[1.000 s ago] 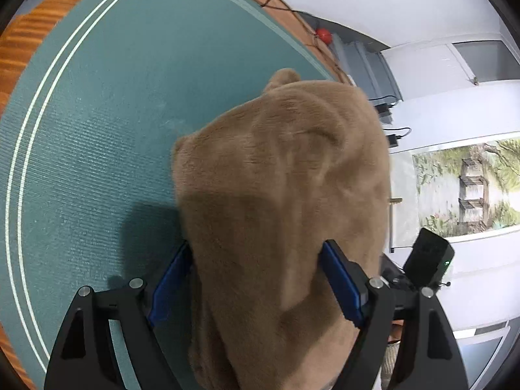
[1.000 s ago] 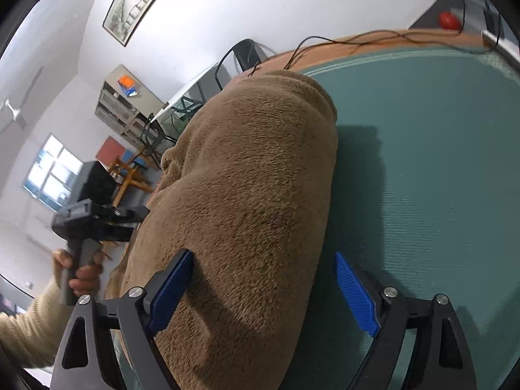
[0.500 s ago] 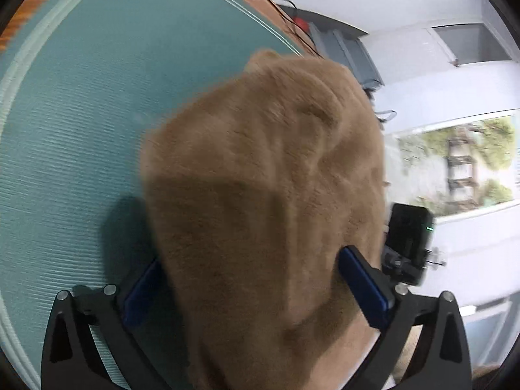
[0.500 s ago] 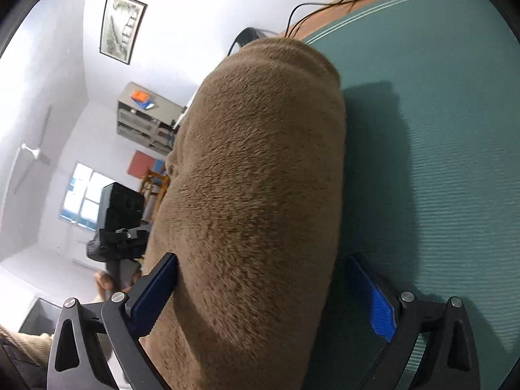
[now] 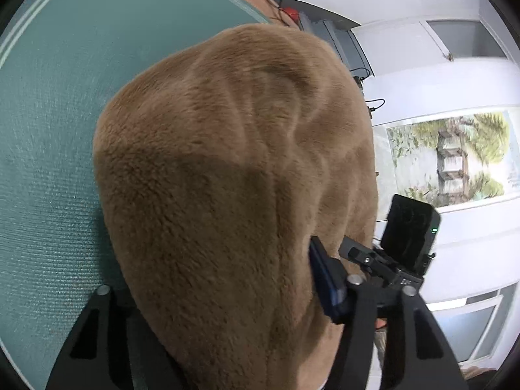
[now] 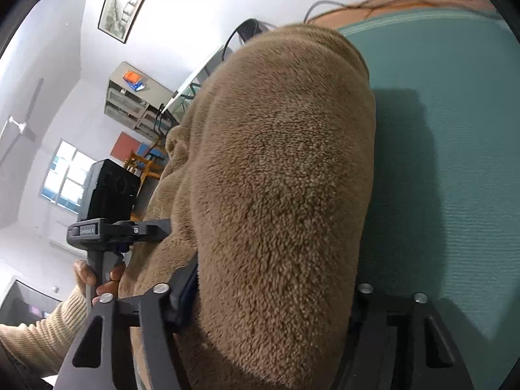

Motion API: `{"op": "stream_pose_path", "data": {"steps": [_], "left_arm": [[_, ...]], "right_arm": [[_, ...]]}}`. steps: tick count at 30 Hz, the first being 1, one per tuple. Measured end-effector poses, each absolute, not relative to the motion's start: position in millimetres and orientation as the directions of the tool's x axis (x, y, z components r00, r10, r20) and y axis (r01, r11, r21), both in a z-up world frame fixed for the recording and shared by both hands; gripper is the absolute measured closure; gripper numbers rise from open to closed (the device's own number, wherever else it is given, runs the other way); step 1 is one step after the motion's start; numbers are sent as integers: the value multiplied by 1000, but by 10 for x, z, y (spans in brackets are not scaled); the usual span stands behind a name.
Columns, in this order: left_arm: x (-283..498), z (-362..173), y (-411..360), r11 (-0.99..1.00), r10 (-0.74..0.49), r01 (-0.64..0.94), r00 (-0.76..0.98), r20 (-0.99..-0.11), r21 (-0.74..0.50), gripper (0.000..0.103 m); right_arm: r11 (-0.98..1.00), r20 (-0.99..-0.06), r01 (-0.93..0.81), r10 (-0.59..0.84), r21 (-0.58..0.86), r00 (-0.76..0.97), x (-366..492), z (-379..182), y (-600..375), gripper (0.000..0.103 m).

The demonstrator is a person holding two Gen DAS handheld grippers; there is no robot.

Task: Fold clothes
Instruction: 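Lift the bundle with both grippers and carry it toward the table edge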

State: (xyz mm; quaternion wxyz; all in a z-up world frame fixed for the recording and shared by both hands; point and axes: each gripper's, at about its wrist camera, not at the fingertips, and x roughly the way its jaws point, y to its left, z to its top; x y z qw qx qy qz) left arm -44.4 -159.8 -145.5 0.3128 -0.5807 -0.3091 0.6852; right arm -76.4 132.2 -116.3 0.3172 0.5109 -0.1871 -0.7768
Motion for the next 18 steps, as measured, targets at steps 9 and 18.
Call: {"op": "stream_pose_path", "data": {"steps": [9,18], "left_arm": [[-264,-889,-954,-588,808,-193,-126,-575,-785,46],[17,-572,747,-514,841,-321,-8,-541,-795,46]], "right_arm": [[-767,-625,303,-638,565,-451,-222,-514,1945,43],[-832,-614,141,-500,537,-611,679,-187,3410,43]]}}
